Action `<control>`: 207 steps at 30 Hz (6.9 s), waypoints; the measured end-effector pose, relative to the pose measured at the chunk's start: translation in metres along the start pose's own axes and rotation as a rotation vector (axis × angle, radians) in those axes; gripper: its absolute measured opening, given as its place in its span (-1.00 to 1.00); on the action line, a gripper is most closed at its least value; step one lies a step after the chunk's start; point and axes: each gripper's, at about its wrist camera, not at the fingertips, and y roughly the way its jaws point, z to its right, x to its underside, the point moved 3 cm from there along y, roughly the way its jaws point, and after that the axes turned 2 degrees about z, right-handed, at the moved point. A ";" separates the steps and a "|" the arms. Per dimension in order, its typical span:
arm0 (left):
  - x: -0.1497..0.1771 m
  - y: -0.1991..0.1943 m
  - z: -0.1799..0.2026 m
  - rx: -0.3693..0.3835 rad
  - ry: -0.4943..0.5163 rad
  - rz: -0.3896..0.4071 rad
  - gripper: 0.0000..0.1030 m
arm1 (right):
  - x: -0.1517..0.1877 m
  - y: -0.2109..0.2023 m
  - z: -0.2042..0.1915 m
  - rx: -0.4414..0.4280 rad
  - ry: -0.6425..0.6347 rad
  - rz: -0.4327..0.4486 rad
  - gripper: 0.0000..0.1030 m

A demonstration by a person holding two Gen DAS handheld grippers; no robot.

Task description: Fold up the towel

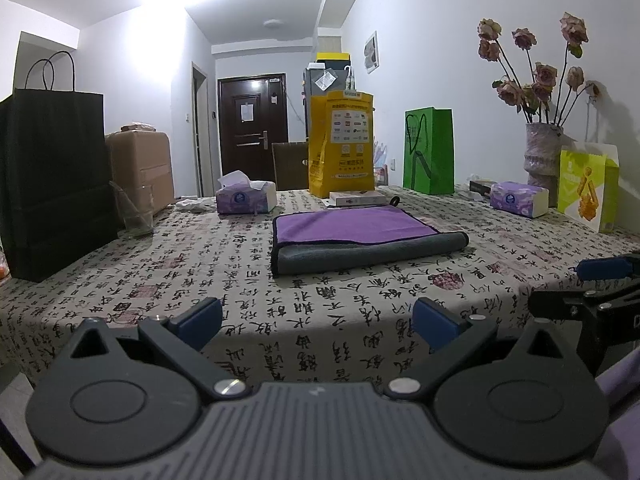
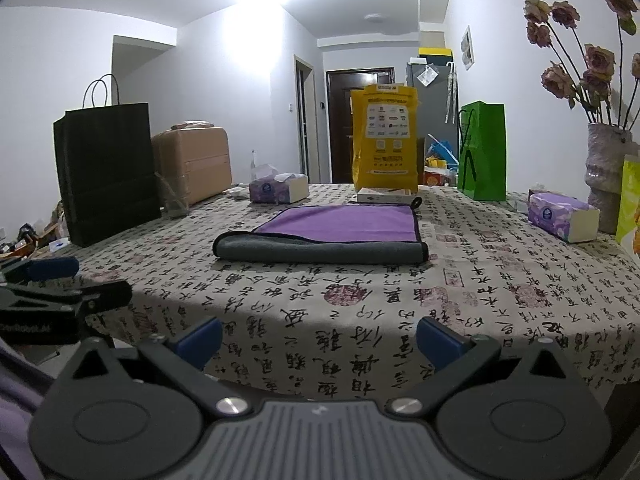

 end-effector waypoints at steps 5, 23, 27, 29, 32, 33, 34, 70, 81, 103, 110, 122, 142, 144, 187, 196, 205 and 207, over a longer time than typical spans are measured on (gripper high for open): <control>0.000 -0.001 0.001 0.003 0.009 0.001 1.00 | -0.001 0.000 0.001 0.002 0.002 -0.002 1.00; 0.001 0.006 -0.005 -0.022 -0.002 -0.019 1.00 | 0.006 0.008 -0.002 0.011 0.008 0.018 1.00; 0.004 0.019 -0.010 -0.036 -0.018 -0.046 1.00 | 0.009 0.012 0.000 0.034 0.015 0.039 1.00; 0.004 0.026 -0.010 -0.038 -0.023 -0.063 1.00 | 0.008 0.013 0.002 0.040 0.004 0.061 1.00; 0.001 0.034 -0.011 -0.039 -0.031 -0.078 1.00 | 0.004 0.016 0.004 0.063 -0.045 0.102 1.00; 0.001 0.037 -0.012 -0.040 -0.032 -0.083 1.00 | 0.003 0.017 0.005 0.067 -0.059 0.109 1.00; 0.001 0.040 -0.012 -0.040 -0.033 -0.087 1.00 | 0.002 0.019 0.006 0.069 -0.069 0.112 1.00; -0.047 0.233 -0.061 0.065 -0.114 -0.282 0.15 | -0.073 0.193 0.127 -0.095 0.066 -0.077 0.24; -0.042 0.248 -0.068 0.180 -0.140 -0.365 -0.56 | -0.074 0.250 0.147 -0.185 0.094 -0.226 -0.28; -0.061 0.255 -0.060 0.098 -0.049 -0.299 -0.91 | -0.084 0.249 0.153 -0.220 0.055 -0.261 -0.94; -0.081 0.277 -0.058 0.064 -0.001 -0.250 -0.91 | -0.097 0.261 0.148 -0.159 -0.041 -0.210 -0.94; -0.119 0.324 -0.069 0.059 0.038 -0.191 -0.91 | -0.133 0.301 0.151 -0.122 -0.091 -0.139 -0.94; -0.130 0.459 -0.096 0.068 -0.033 -0.308 -0.91 | -0.166 0.428 0.176 -0.075 -0.042 -0.204 -0.94; -0.129 0.473 -0.097 0.064 -0.040 -0.319 -0.91 | -0.165 0.442 0.177 -0.066 -0.039 -0.218 -0.94; -0.155 0.324 -0.076 0.008 -0.053 -0.205 1.00 | -0.179 0.327 0.144 0.082 -0.121 -0.140 1.00; -0.146 0.258 -0.064 0.005 -0.054 -0.148 1.00 | -0.173 0.260 0.122 0.078 -0.128 -0.070 1.00; -0.135 0.193 -0.055 -0.004 -0.051 -0.091 1.00 | -0.157 0.195 0.105 0.049 -0.118 -0.002 1.00; -0.129 0.182 -0.053 0.000 -0.053 -0.080 1.00 | -0.151 0.185 0.099 0.039 -0.129 0.007 1.00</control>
